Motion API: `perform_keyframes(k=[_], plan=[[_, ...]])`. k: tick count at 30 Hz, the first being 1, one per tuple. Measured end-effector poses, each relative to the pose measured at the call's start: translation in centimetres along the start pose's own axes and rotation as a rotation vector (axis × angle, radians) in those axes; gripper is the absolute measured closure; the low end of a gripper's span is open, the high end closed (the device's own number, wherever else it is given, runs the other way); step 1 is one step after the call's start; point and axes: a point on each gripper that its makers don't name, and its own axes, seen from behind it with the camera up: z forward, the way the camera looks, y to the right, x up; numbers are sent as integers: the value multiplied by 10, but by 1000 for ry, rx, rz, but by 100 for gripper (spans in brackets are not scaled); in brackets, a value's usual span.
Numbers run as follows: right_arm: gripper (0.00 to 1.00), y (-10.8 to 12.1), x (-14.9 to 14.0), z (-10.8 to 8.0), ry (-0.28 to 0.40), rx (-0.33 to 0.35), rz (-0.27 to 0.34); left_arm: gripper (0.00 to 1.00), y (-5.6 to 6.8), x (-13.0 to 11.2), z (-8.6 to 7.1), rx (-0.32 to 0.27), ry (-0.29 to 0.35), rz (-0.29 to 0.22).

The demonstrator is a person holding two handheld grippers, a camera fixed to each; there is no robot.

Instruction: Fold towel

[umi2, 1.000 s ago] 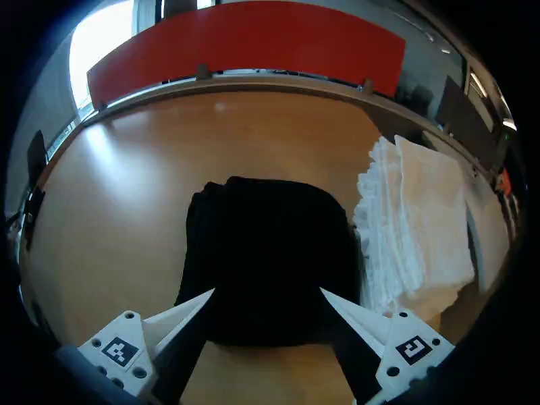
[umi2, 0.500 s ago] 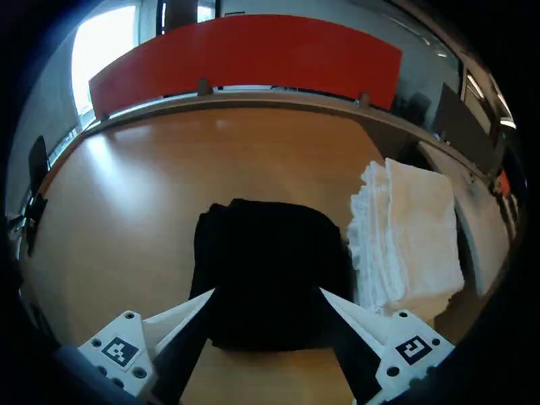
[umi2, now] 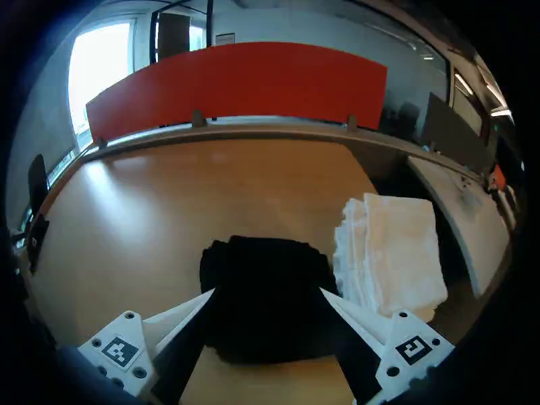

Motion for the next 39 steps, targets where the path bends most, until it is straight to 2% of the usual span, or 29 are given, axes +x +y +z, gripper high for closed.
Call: perform_keyframes(k=[17, 30, 36, 39], plan=[[1, -1, 70, -48, 274, -81, 45, 7, -11, 10, 1, 14, 32, -35], [1, 8, 106, -66, 425, -171, 73, 7, -20, 21, 3, 28, 59, -51], [1, 0, 138, -88, 558, -196, 44, 7, -23, 28, 5, 36, 80, -66], [1, -7, 146, -93, 585, -192, 34, 6, -26, 34, 7, 43, 97, -75]])
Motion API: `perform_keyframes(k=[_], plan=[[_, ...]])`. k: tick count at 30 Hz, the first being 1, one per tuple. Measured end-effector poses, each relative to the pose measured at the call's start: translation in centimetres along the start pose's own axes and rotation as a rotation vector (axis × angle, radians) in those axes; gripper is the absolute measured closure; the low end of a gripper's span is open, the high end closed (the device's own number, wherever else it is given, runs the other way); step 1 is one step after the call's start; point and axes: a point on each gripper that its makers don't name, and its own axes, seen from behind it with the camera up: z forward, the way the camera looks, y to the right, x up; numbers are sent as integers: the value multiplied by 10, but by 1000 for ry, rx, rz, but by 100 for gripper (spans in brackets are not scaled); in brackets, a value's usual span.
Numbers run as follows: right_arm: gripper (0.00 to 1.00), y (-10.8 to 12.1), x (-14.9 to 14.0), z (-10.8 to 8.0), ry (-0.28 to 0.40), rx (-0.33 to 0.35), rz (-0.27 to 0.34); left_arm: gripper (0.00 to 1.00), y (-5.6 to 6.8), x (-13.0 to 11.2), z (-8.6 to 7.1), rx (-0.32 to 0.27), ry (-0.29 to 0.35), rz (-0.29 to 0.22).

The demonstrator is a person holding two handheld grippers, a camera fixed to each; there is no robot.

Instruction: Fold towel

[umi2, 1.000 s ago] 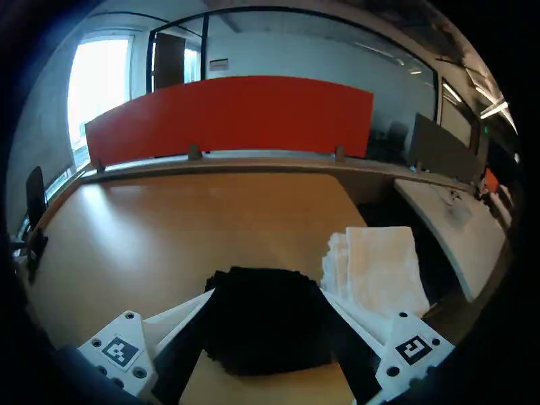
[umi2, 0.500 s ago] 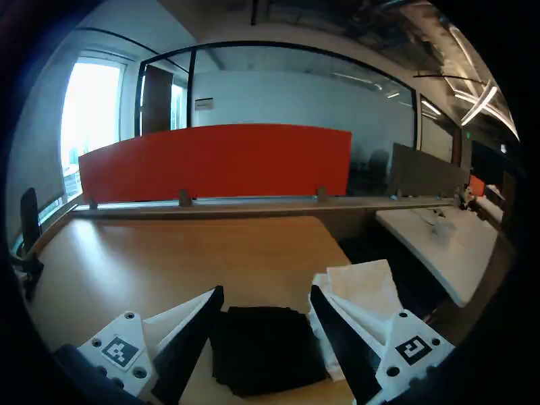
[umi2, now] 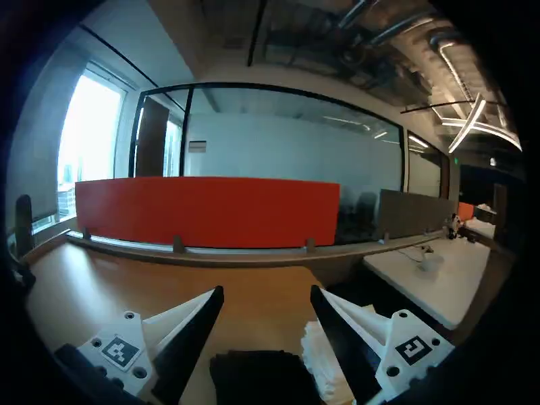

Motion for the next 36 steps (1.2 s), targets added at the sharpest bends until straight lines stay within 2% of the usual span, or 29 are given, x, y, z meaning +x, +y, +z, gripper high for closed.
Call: perform_keyframes(k=[6, 15, 26, 36], plan=[[1, -16, 11, -1, 10, 24, 5, 6, -7, 18, 5, 11, 48, -27], [1, -46, 26, -2, 24, 51, 14, 7, -27, 57, 11, 39, 147, -69], [1, -110, 47, -4, 49, 117, 23, 7, -51, 103, 18, 54, 249, -96], [1, -171, 62, -7, 72, 169, 46, 7, -63, 134, 23, 48, 321, -119]])
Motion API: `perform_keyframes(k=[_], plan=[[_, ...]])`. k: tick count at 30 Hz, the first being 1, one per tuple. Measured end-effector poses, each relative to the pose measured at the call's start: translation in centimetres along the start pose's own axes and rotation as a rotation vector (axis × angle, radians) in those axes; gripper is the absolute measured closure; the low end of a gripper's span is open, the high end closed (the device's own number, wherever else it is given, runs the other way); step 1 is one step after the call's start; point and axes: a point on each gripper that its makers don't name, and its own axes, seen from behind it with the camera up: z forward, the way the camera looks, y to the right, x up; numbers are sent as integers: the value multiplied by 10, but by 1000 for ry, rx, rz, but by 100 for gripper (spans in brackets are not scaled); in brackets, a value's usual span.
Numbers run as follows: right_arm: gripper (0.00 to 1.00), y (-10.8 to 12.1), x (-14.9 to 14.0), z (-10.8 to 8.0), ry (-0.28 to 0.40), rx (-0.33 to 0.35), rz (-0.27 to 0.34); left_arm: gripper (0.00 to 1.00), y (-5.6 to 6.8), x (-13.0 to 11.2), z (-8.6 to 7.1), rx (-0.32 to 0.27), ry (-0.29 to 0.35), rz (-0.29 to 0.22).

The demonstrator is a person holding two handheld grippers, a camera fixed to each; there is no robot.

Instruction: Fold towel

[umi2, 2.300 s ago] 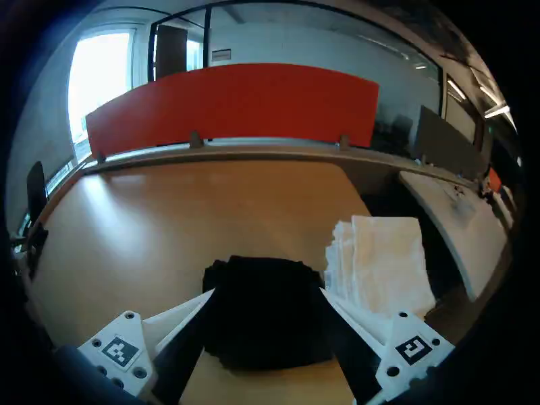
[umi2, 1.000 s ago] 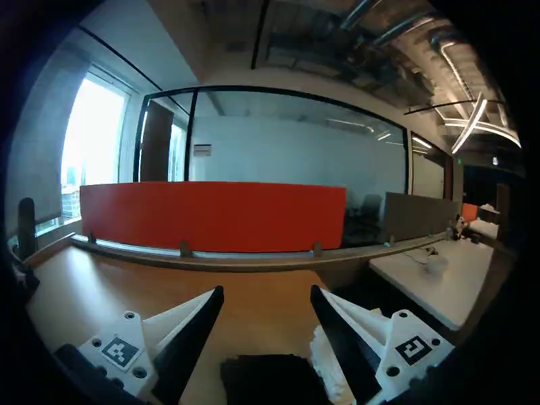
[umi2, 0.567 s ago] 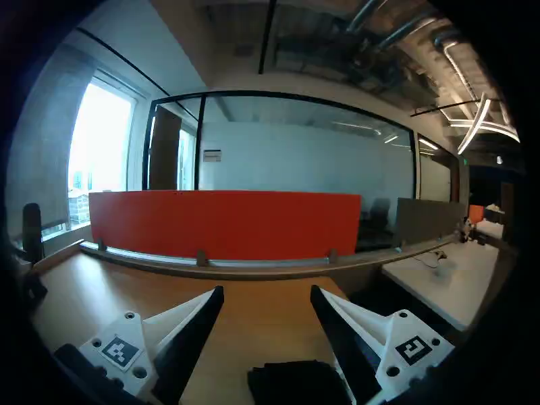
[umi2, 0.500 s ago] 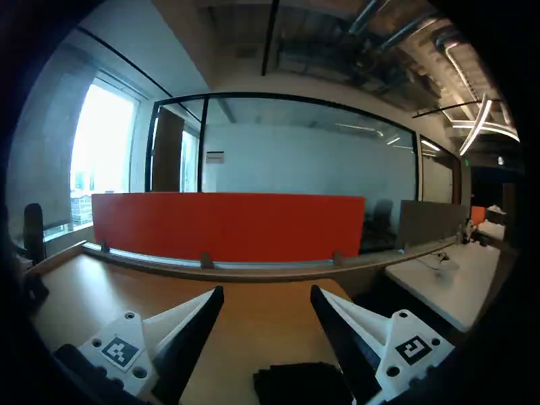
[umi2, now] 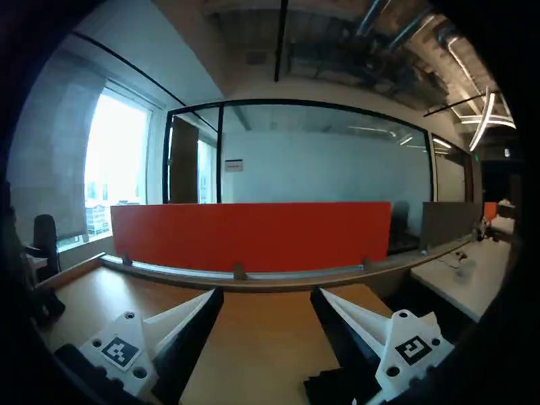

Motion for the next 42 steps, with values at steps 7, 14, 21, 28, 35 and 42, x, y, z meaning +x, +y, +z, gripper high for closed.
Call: perform_keyframes(k=[7, 14, 21, 28, 35, 42], plan=[[0, -34, 5, 6, 12, 18, 4, 6, -2, 11, 7, -7, 31, -17], [0, -51, 0, 7, 3, 29, 6, 7, -3, 15, 10, -7, 49, -21], [1, -57, 6, 6, 6, 26, 22, 7, -6, 16, 10, 2, 64, -35], [1, -63, 9, 4, 8, 17, 23, 7, -9, 14, 10, 10, 82, -33], [1, -74, 7, 0, 3, 15, 10, 7, -13, 1, 9, 19, 99, -33], [0, -85, 5, -7, 8, 17, -5, 7, -19, -19, 11, 26, 128, -28]])
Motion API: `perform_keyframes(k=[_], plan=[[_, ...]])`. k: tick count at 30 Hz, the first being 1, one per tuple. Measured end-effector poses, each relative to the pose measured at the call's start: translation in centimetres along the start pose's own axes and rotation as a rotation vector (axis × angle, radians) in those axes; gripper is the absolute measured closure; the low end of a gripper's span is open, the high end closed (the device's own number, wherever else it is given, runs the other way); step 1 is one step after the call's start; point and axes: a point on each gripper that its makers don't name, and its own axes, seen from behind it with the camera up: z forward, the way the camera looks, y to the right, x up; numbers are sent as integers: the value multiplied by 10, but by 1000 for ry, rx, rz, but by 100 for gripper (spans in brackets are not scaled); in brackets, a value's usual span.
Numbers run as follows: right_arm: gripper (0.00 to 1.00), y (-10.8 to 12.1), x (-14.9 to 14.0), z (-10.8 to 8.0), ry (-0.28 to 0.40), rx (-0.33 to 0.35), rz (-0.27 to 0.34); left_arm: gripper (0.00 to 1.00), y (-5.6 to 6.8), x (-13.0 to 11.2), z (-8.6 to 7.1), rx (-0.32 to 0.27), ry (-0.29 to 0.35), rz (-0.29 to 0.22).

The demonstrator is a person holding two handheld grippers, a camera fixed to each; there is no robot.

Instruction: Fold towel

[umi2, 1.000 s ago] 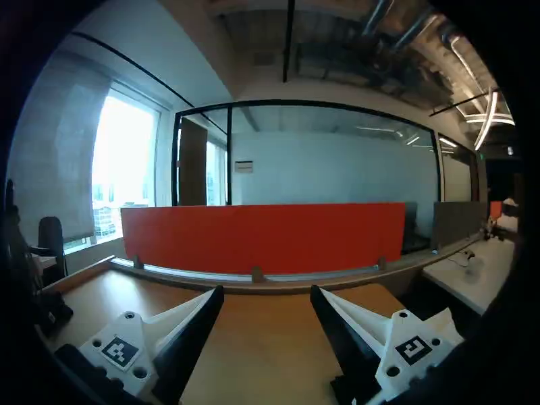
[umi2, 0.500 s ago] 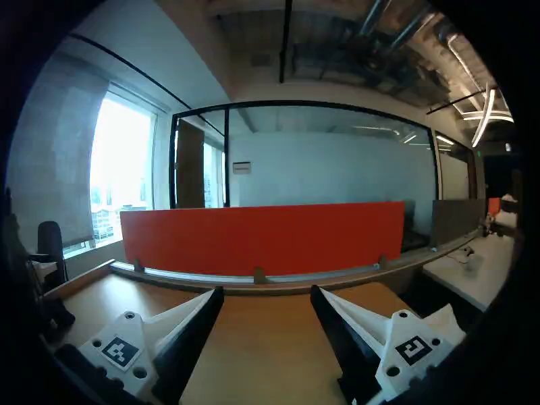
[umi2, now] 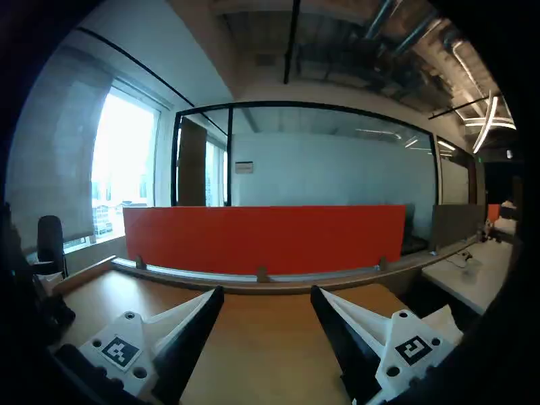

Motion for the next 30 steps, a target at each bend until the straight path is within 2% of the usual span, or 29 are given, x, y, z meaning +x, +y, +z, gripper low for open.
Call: perform_keyframes(k=[18, 24, 30], plan=[[1, -20, -24, -2, 9, -6, -29, 7, 3, -73, 0, 4, 31, 14], [0, -21, -40, -1, 8, -3, -42, 7, 11, -94, 1, -5, 41, 14], [1, -16, -52, -2, 10, -4, -46, 6, 12, -113, 4, 4, 46, 27]])
